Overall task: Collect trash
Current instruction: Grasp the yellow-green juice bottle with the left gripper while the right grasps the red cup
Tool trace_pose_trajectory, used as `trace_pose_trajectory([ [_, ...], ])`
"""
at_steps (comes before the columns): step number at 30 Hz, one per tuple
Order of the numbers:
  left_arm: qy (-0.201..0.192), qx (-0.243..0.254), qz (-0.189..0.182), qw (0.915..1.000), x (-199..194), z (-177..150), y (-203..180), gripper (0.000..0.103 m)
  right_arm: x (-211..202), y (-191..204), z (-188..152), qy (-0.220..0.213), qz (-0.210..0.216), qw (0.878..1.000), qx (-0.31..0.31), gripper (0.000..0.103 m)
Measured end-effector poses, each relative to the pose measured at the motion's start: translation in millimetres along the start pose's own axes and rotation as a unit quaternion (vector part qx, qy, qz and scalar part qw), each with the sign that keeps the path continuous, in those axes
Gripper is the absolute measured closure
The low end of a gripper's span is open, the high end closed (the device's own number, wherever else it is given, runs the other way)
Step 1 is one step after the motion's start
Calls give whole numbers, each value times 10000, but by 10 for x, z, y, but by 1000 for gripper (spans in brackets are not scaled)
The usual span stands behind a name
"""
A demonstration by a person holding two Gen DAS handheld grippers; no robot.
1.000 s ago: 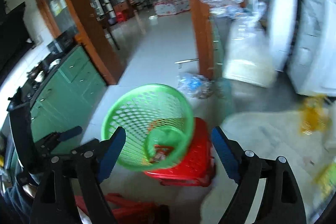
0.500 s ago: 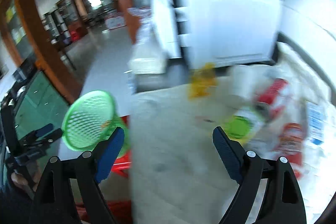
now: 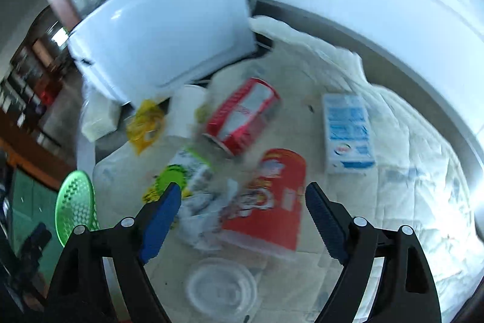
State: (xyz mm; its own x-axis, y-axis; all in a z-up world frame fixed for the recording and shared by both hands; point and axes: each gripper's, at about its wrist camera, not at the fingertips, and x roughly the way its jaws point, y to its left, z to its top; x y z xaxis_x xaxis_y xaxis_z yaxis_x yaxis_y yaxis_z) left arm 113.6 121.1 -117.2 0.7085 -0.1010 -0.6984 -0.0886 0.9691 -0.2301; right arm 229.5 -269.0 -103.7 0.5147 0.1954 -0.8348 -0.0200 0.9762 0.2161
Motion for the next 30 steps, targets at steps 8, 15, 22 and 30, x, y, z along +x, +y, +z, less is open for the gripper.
trace_pose_trajectory([
  [8, 33, 446, -357, 9984, 140, 152, -517, 15, 406, -215, 14, 696, 63, 9959, 572, 31],
  [15, 237, 943, -683, 9929, 393, 250, -985, 15, 709, -331, 4, 1130, 215, 9893, 899, 33],
  [22, 555, 1511, -849, 9833, 761, 252, -1479, 15, 816, -293, 6, 1278, 383, 9874, 849, 35],
  [30, 876, 1951, -942, 9723, 1193, 266, -1889, 15, 892, -487, -53, 1481, 900, 9758, 1331, 33],
])
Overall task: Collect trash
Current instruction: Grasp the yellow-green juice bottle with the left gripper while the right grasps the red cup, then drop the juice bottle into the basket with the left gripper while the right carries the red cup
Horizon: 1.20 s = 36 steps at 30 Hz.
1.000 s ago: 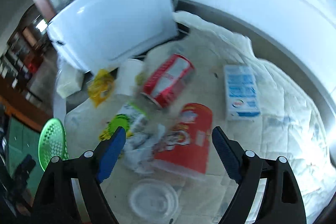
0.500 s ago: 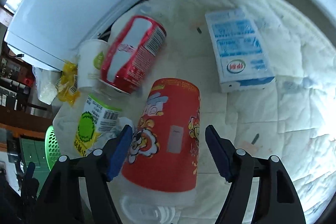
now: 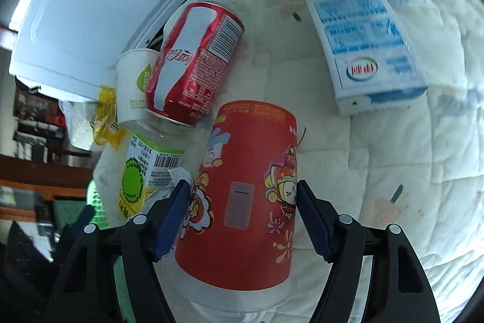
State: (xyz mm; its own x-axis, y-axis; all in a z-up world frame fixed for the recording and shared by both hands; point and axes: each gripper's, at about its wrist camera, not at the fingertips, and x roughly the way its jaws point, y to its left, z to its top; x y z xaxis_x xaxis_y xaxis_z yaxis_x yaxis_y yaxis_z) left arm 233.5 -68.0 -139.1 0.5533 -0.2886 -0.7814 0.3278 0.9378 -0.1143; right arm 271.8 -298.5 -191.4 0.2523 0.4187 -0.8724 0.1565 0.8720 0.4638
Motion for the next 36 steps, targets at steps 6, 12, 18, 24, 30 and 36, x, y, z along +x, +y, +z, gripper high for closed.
trace_pose_trajectory([
  [6, 102, 206, -70, 9997, 179, 69, -68, 16, 71, -40, 0, 125, 188, 9997, 79, 33],
  [12, 239, 278, -241, 9990, 284, 97, -60, 28, -6, -57, -35, 38, 106, 9999, -16, 34],
  [18, 363, 320, -218, 9986, 380, 92, -37, 32, -162, -198, -66, -136, -48, 9999, -63, 34],
  [24, 532, 392, -174, 9977, 524, 136, -106, 32, -259, -167, -131, -282, -148, 9992, -226, 34],
  [30, 608, 285, -87, 9977, 652, 154, -110, 39, -351, -87, -237, -401, -193, 9980, -458, 34],
  [36, 510, -7, -158, 9986, 595, 105, -43, 47, -416, 85, -347, -529, -138, 9965, -639, 35],
])
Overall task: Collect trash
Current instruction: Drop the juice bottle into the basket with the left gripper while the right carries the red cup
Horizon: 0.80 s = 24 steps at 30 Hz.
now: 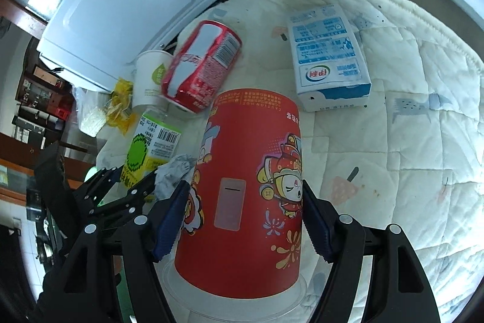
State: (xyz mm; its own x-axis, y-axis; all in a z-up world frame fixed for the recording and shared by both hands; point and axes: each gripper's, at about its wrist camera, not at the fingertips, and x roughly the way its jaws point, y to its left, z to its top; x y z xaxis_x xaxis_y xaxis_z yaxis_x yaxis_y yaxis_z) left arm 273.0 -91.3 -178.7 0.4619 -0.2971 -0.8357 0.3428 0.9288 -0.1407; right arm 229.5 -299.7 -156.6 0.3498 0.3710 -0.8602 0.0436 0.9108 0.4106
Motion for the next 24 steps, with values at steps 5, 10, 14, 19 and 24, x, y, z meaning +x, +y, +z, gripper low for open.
trace_pose_trajectory([
  [5, -197, -265, -88, 9994, -246, -99, 113, 47, -157, 102, -46, -120, 85, 9998, -147, 35],
  [10, -499, -551, -116, 9972, -658, -277, 306, 47, -305, 343, -116, -203, 276, 9984, -458, 35],
  [14, -847, -976, -6, 9916, -1126, -499, 651, 48, -325, 680, -199, -162, 464, 9956, -794, 35],
  [19, -1161, -1473, 331, 9817, -1588, -789, 1120, 48, -189, 1222, -307, 11, 743, 9892, -1261, 35],
  [24, -1398, -1949, 870, 9669, -2065, -1170, 1695, 48, 41, 1822, -400, 272, 996, 9796, -1722, 35],
])
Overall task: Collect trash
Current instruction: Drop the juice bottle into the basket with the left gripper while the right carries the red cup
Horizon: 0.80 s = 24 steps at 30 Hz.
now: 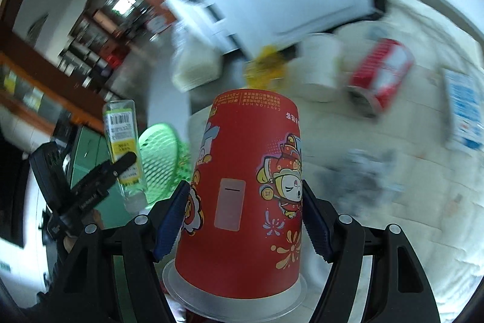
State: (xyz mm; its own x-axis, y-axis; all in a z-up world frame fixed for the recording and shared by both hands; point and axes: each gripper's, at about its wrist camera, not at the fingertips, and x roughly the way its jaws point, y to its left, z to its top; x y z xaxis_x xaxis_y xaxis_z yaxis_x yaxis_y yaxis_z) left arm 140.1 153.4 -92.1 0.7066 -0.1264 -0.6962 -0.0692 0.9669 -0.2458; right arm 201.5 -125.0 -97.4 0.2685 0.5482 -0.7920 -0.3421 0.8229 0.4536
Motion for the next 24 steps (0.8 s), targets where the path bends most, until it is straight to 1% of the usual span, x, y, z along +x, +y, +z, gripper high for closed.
trace_pose_trajectory([
  [1, -22, -73, 116, 9999, -53, 0, 140, 48, 76, 133, 33, 49, 73, 9999, -95, 35],
  [2, -39, -185, 315, 9993, -113, -6, 341, 48, 143, 233, 52, 82, 121, 9998, -167, 35],
  [5, -32, -404, 664, 9970, -122, -15, 696, 48, 385, 578, 117, 217, 322, 9985, -399, 35],
  [8, 150, -680, 966, 9929, -20, -87, 1126, 48, 617, 873, 157, 355, 471, 9967, -563, 35],
  [12, 382, -949, 1276, 9865, 161, -224, 1537, 48, 927, 1212, 187, 496, 615, 9942, -728, 35],
  [15, 510, -1167, 1365, 9824, 292, -306, 1743, 48, 1143, 1404, 210, 595, 685, 9925, -817, 35],
  [18, 635, -1339, 1369, 9794, 427, -375, 1862, 47, 1377, 1603, 215, 713, 712, 9905, -940, 35],
  [22, 764, -1433, 1424, 9764, 528, -469, 1955, 47, 1599, 1743, 229, 810, 701, 9885, -1063, 35],
  [24, 806, -1524, 1384, 9753, 545, -520, 2001, 44, 1693, 1791, 248, 820, 681, 9880, -1122, 35],
])
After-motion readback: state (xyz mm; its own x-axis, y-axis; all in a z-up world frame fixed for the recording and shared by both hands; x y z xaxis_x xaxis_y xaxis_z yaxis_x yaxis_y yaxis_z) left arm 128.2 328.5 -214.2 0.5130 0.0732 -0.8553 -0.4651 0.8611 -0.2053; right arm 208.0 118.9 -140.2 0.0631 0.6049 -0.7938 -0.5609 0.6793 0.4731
